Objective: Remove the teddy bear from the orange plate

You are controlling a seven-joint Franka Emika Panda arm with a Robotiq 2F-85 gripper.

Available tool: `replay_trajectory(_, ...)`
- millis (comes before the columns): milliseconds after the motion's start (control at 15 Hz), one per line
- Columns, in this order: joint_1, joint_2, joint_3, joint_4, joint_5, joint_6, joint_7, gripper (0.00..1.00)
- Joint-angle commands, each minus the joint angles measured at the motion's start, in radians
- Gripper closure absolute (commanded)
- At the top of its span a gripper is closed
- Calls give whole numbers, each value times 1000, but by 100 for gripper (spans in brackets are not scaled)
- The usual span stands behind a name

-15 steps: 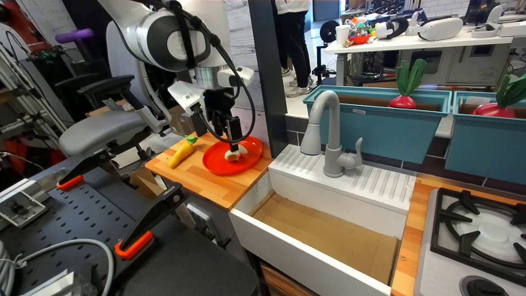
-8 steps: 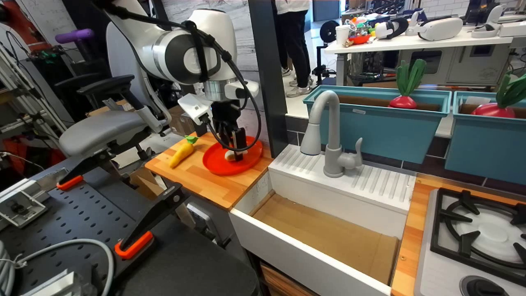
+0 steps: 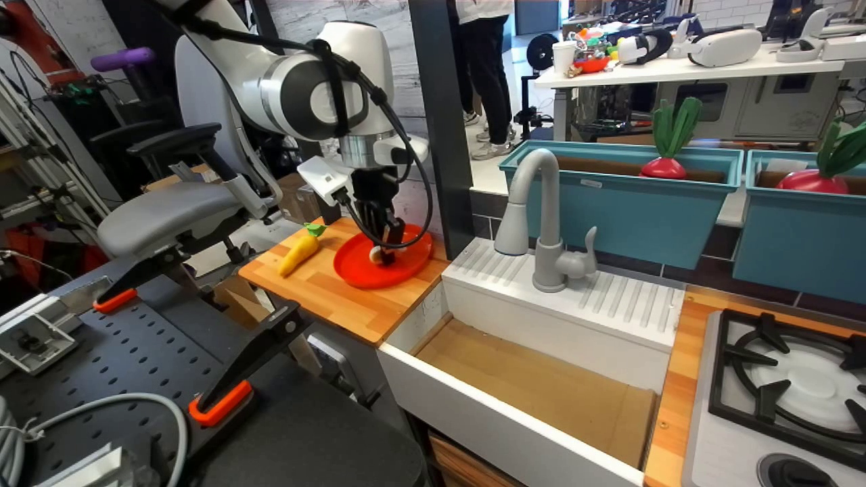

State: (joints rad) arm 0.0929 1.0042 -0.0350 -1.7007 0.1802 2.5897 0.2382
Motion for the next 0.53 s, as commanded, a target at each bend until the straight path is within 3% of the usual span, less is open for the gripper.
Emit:
replay_trajectory(0, 5, -24, -2, -15, -20, -4, 10, 99)
replay_trajectory(467, -26, -192, 9, -217, -21, 10, -51, 96)
